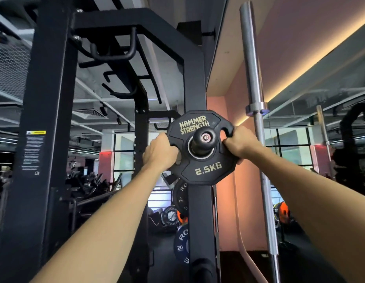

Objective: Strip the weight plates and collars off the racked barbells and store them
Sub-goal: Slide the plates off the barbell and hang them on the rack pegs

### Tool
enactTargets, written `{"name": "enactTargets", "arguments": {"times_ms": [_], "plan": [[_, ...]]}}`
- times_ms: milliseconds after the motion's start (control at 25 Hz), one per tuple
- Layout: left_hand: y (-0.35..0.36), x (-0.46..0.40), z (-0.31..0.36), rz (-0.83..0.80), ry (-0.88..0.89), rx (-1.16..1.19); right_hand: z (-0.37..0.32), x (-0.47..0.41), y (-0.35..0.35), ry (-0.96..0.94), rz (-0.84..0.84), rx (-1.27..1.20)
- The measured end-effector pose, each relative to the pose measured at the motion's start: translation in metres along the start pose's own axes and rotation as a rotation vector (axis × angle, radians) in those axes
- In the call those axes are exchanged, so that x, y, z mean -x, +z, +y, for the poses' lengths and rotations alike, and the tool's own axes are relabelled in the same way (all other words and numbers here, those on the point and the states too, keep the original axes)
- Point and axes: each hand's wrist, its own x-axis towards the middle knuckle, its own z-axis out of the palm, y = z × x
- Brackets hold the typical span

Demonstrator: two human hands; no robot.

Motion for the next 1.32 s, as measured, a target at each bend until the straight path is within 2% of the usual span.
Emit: {"name": "enactTargets", "arguments": {"times_ms": [440,600,760,1000,1120,1320], "plan": [[0.054,-0.043,-0.016,-0.017,-0.015,0.038,0.029,-0.051,0.051,0.05,0.005,-0.077],[0.05,-0.034,-0.015,-0.047,-0.029,-0.049,0.03,-0.048,0.055,0.092,-0.011,-0.075],[0.046,-0.004,-0.025,-0.213,-0.018,-0.129,0.031,-0.021,0.062,0.204,-0.061,-0.239],[0.012,0.063,-0.038,-0.484,0.009,-0.098,0.037,0.056,0.052,0.098,-0.288,-0.079],[-0.018,0.093,-0.034,-0.527,0.018,-0.023,0.017,0.093,0.036,0.053,-0.352,-0.077],[-0.093,0.141,-0.047,-0.573,-0.008,-0.07,-0.026,0.153,0.014,0.007,-0.416,-0.057]]}}
